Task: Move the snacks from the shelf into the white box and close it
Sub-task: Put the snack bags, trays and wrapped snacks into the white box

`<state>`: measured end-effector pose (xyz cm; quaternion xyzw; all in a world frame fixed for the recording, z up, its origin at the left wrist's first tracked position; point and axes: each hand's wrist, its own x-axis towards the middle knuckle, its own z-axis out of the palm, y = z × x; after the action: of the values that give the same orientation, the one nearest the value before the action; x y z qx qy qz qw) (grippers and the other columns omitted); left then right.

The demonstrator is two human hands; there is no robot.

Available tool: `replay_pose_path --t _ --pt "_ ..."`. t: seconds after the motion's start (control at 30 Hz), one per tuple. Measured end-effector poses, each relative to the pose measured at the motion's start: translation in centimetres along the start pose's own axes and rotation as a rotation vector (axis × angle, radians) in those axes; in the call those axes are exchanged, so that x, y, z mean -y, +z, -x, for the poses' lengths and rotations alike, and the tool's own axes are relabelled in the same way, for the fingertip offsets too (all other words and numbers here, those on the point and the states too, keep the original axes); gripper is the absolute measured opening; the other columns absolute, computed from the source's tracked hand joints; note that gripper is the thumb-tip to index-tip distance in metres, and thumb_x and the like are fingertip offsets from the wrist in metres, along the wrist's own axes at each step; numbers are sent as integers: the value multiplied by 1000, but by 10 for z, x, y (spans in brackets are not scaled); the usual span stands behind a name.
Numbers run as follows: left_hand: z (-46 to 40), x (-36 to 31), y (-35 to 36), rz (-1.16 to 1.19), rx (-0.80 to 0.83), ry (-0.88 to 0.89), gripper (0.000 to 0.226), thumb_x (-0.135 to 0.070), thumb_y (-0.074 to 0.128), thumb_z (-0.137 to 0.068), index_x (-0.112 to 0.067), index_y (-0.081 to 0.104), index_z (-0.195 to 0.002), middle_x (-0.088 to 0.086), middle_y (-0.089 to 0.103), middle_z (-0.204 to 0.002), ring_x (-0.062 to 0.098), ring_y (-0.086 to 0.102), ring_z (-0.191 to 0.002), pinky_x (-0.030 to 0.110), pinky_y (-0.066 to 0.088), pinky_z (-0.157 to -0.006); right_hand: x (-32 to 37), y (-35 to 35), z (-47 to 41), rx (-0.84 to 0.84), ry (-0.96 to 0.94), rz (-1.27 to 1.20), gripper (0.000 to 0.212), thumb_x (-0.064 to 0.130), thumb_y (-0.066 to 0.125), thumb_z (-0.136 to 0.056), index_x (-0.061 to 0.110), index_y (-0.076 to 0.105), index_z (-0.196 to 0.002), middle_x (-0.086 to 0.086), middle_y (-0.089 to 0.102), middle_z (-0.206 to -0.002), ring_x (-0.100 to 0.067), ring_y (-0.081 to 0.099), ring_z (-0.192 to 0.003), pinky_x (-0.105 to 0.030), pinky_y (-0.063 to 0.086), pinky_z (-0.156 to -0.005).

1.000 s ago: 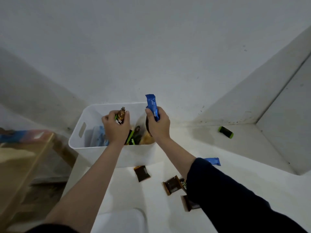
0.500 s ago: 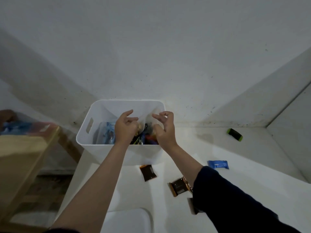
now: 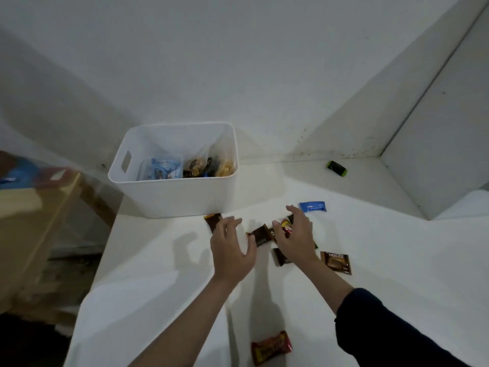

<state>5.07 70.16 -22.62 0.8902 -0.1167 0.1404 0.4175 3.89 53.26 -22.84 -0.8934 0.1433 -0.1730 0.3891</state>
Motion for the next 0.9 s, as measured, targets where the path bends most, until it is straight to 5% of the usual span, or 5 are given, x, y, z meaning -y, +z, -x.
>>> replay_pose_path --t 0.23,0.33,0.43,0.6,0.9 --pt "127 -13 28 -328 699 39 115 -93 37 -58 -25 17 -148 2 1 -159 23 3 -146 51 -4 -115 -79 -26 52 128 305 389 90 73 42 -74 21 25 -145 -15 19 -155 -35 16 -143 -64 12 -108" --pt "149 -3 36 -545 823 145 124 -100 28 -52 -15 37 -143 14 25 -154 34 34 -139 64 16 -109 -94 -28 54 228 370 445 99 74 50 -74 26 7 -150 -14 1 -158 -36 1 -145 -65 5 -109" --pt "149 5 44 -580 759 44 121 -97 28 -58 -11 34 -143 17 30 -153 34 27 -140 66 17 -105 -99 -26 50 316 372 429 109 79 49 -70 30 -6 -149 -15 -10 -158 -37 -9 -145 -65 0 -109" --pt "109 12 52 -615 568 -131 126 -96 21 -60 -11 4 -151 13 -6 -159 30 -4 -147 57 0 -112 -101 -15 30 470 285 494 118 91 43 -57 38 -16 -145 -11 -22 -156 -39 -19 -142 -70 -2 -105" --pt "20 41 96 -618 331 -482 103 -83 19 -70 -23 2 -151 26 -9 -155 47 -2 -143 71 11 -106 -116 1 -29 545 88 552 118 96 41 -48 51 -20 -140 -9 -29 -154 -45 -23 -139 -75 -3 -101"
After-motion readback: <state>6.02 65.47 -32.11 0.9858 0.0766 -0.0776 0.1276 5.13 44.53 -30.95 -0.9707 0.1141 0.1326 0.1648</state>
